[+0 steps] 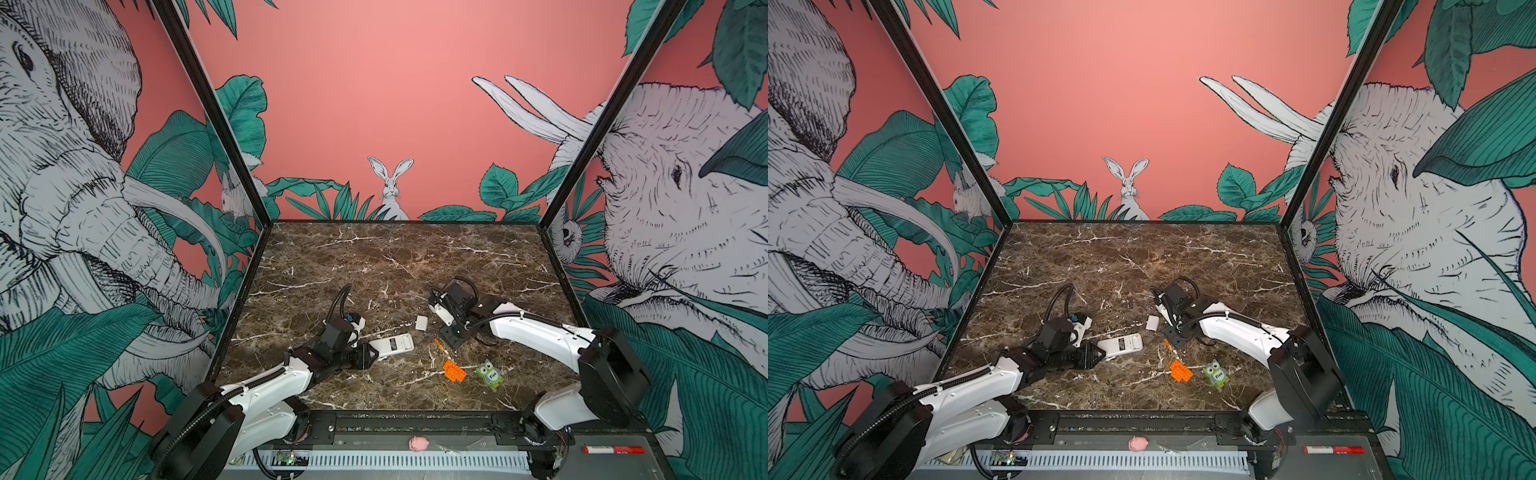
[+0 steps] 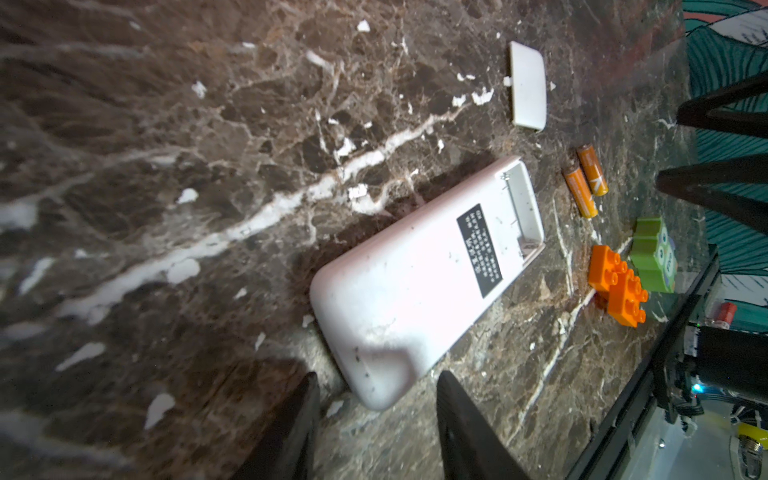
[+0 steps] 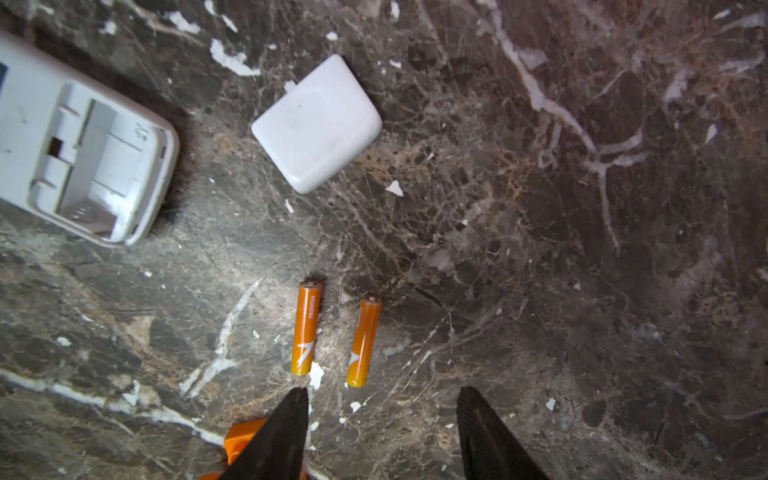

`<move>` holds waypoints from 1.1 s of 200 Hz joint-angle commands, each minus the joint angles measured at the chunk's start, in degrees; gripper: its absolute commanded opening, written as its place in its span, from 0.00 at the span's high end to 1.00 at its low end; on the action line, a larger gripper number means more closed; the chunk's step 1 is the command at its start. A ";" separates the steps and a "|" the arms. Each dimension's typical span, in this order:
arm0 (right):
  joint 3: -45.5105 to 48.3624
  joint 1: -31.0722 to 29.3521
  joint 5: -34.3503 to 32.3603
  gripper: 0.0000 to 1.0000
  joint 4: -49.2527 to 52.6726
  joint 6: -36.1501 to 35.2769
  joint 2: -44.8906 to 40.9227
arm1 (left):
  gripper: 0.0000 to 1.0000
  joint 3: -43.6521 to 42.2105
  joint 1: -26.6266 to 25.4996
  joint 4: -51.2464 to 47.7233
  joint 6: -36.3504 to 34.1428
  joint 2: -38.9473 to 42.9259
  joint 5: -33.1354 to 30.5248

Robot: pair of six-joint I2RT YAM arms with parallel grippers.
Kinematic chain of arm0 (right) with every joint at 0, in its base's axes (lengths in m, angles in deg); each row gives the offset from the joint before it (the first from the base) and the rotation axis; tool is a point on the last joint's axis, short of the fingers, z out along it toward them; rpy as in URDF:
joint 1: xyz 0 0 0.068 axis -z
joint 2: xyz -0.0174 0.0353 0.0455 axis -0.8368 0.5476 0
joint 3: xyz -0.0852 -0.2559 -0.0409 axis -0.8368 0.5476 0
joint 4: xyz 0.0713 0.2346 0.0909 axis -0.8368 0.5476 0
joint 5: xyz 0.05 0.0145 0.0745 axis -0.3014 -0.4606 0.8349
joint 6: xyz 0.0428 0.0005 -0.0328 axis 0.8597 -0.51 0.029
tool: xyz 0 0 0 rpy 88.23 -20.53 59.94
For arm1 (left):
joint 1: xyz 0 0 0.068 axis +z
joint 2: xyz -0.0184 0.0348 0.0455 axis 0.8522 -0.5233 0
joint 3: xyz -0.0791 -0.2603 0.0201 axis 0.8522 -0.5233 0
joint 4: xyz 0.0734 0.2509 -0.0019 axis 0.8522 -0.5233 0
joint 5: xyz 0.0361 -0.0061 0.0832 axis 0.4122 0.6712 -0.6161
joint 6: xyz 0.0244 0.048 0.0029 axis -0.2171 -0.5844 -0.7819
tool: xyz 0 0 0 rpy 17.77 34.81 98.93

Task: Load the batteries into the remote control
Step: 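Move the open right gripper down over the two orange batteries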

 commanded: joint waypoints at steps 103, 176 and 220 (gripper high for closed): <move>-3.68 -0.14 1.09 0.49 3.73 0.50 5.27 | 0.52 -3.29 -0.07 -0.39 -2.93 1.02 0.06; -5.56 -0.13 -0.53 0.58 3.45 0.47 10.69 | 0.52 -4.84 -0.10 -0.20 -3.12 4.33 0.97; -6.53 -0.20 -1.00 0.62 3.89 0.81 11.96 | 0.52 -5.17 -0.04 -0.17 -3.21 5.09 1.42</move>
